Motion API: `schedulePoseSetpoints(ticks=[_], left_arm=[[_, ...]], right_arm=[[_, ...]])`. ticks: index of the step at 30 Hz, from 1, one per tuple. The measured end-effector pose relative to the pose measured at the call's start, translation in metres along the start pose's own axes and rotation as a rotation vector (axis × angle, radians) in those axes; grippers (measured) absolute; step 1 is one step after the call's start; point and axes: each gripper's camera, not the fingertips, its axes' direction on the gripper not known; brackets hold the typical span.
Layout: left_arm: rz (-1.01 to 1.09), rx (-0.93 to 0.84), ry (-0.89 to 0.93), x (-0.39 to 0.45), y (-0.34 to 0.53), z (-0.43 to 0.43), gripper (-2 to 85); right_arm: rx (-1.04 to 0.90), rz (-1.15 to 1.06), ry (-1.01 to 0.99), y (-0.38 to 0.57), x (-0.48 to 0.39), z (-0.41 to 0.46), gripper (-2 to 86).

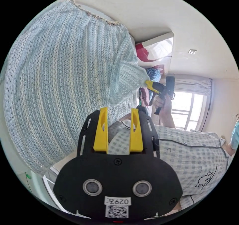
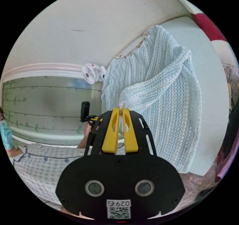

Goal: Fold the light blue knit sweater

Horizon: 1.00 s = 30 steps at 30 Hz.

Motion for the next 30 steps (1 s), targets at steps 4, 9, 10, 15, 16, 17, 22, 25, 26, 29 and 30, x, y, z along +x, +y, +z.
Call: schedulePoseSetpoints(ticks=[4, 9, 10, 15, 16, 17, 22, 25, 26, 29, 30], left_arm=[[0.044, -0.1, 0.151, -0.013, -0.033, 0.021, 12.8], [0.175, -0.247, 0.271, -0.003, -0.08, 0.058, 16.5], [0.182, -0.253, 0.306, -0.002, -0.085, 0.062, 16.8], [0.16, -0.418, 0.477, -0.006, -0.109, 0.122, 17.2], [0.156, -0.426, 0.49, -0.006, -0.109, 0.126, 16.9], [0.151, -0.424, 0.528, -0.006, -0.109, 0.131, 16.2], [0.168, -0.27, 0.699, -0.003, -0.118, 0.098, 0.8], [0.16, -0.264, 0.584, 0.002, -0.131, 0.054, -0.6], [0.168, -0.29, 0.49, 0.004, -0.136, 0.034, -0.7], [0.14, -0.395, 0.135, 0.004, -0.145, -0.003, -0.8], [0.127, -0.418, 0.0, 0.002, -0.147, -0.014, -0.7]], right_arm=[[0.289, 0.191, -0.344, 0.046, 0.067, -0.055, 0.8], [0.543, 0.319, -0.411, 0.117, 0.089, -0.068, 0.8], [0.564, 0.324, -0.434, 0.123, 0.092, -0.064, 0.8], [0.725, 0.359, -0.683, 0.151, 0.117, -0.016, 0.8], [0.728, 0.348, -0.693, 0.151, 0.116, -0.012, 0.8], [0.726, 0.331, -0.696, 0.148, 0.114, -0.005, 0.8], [0.684, 0.333, -0.526, 0.139, 0.105, 0.016, 0.7], [0.598, 0.387, -0.352, 0.133, 0.107, 0.04, 0.6], [0.504, 0.379, -0.289, 0.122, 0.109, 0.056, 0.5], [0.27, 0.352, -0.07, 0.091, 0.112, 0.093, 0.4], [0.233, 0.361, 0.023, 0.081, 0.112, 0.104, 0.4]])
